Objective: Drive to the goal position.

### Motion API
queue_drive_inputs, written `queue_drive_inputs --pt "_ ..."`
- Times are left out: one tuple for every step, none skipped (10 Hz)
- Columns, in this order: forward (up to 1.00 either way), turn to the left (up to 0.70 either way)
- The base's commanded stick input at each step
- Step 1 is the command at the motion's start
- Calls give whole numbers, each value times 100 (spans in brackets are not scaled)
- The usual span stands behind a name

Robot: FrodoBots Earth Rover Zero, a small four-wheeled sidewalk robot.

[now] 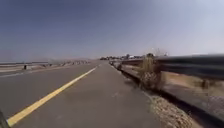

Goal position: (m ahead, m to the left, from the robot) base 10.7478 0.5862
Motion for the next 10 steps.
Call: queue_drive_inputs --pt "50 0" --pt "50 0" --pt "50 0" --pt "50 0" --pt "50 0" --pt "50 0" --pt "50 0" --pt "50 0" --pt "50 0" --pt "50 0"
